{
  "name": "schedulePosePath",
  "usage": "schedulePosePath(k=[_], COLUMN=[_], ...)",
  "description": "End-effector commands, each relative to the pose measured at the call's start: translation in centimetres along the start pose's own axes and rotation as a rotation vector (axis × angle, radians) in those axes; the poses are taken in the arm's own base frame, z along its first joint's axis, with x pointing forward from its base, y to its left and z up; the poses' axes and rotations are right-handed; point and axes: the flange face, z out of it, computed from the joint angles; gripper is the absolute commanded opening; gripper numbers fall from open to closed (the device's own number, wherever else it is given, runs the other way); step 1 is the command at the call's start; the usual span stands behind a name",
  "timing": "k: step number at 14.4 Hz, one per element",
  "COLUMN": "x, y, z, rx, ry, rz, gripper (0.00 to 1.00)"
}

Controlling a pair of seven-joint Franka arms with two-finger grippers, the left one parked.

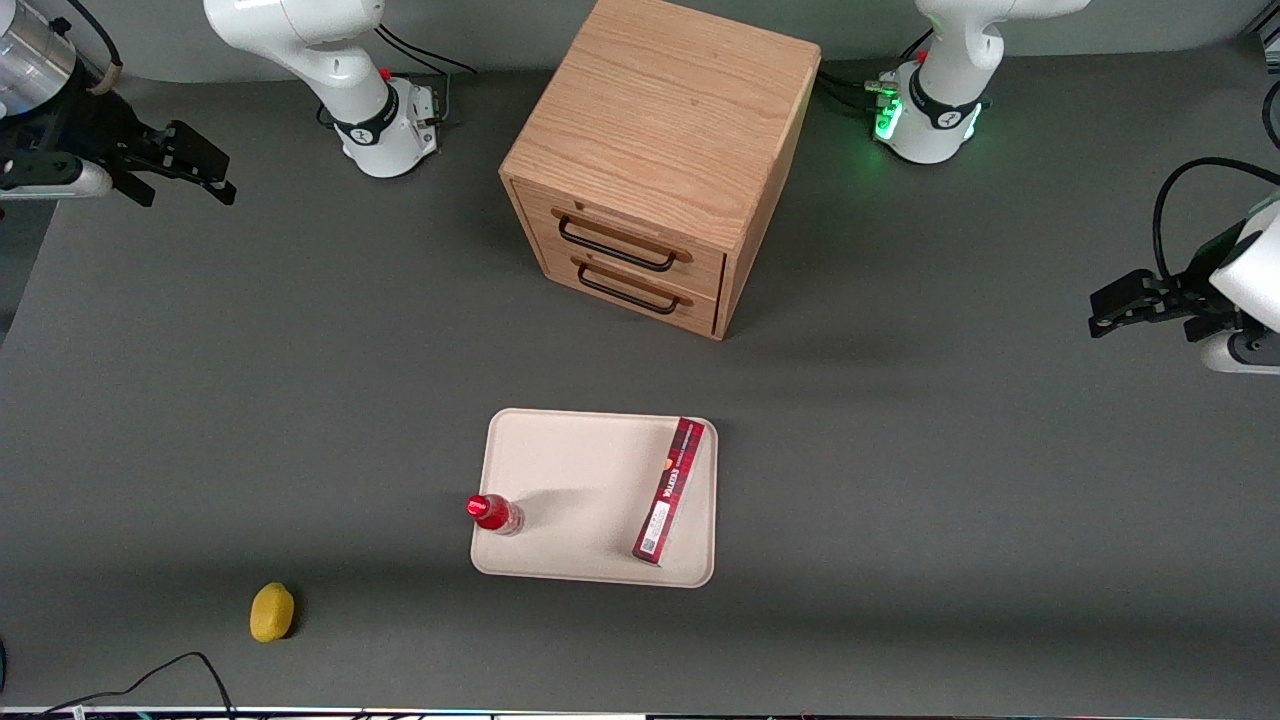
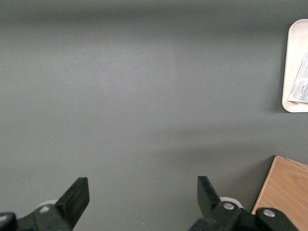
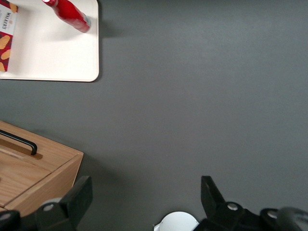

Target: Place coke bottle on tray

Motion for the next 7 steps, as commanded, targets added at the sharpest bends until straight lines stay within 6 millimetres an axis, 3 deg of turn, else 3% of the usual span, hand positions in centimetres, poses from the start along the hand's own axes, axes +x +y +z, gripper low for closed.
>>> schedulePosePath(k=[1,3,7], x=[4.5,6.3,5.9], y=[-1.8,-2.3,-2.2], z=[0.9,1.8,2.4], rx=[0.009,0.002,-0.008], ry=[-0.033,-0.065,-0.117], rz=[-0.022,-0.026,-0.027], gripper=[1.00,1.00,1.00])
